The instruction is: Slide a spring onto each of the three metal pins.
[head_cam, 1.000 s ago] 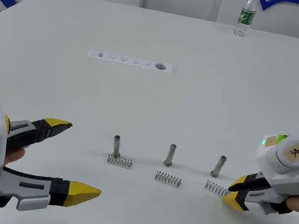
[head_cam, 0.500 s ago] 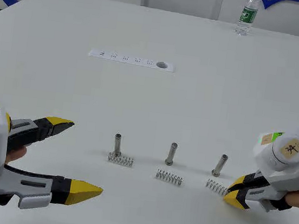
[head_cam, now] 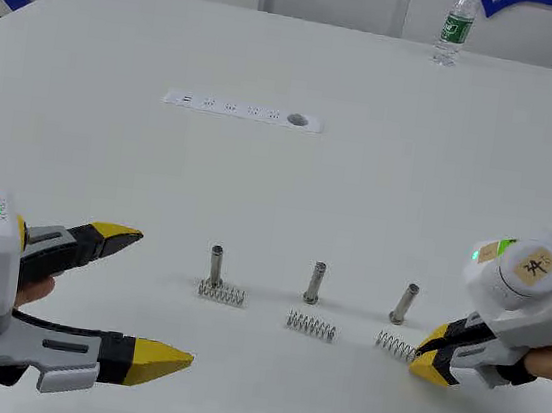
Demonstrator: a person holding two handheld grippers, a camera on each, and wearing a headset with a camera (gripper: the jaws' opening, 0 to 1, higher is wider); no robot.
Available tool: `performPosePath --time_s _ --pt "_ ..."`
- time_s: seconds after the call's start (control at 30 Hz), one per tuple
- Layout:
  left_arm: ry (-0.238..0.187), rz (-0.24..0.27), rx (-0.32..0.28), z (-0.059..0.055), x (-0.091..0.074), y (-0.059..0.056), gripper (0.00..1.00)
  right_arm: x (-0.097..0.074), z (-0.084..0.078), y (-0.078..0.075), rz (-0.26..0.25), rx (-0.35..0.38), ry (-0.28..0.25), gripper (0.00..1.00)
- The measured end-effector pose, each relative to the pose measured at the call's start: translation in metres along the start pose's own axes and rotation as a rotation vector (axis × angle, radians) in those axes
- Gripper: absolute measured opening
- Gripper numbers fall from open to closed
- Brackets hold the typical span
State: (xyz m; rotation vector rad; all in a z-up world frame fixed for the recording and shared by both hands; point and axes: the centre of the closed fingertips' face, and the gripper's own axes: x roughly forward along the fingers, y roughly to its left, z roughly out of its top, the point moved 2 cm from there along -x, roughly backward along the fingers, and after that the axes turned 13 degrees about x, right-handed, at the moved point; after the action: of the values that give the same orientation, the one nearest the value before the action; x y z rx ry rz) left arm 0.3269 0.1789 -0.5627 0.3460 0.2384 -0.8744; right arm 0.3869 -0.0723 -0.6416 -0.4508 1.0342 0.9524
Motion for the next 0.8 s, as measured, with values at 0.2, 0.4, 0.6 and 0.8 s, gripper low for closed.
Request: performPosePath --time_s 0.2,0.4,0.6,0.8 --pt "-0.007 -0.036 0.012 0.005 0.006 -0.008 0.85 -0.009 0.01 0.009 0.006 -0.032 -0.01 0.11" --pt "-0.006 -0.075 0.026 0.007 0.016 -0.018 0.85 -0.014 0.022 0.018 0.011 -0.067 -0.02 0.11" --pt "-0.003 -0.111 0.034 0.008 0.023 -0.025 0.85 -0.017 0.031 0.025 0.022 -0.094 -0.026 0.11" --pt "-0.007 -0.148 0.042 0.011 0.031 -0.032 0.83 -0.017 0.039 0.034 0.034 -0.125 -0.028 0.11"
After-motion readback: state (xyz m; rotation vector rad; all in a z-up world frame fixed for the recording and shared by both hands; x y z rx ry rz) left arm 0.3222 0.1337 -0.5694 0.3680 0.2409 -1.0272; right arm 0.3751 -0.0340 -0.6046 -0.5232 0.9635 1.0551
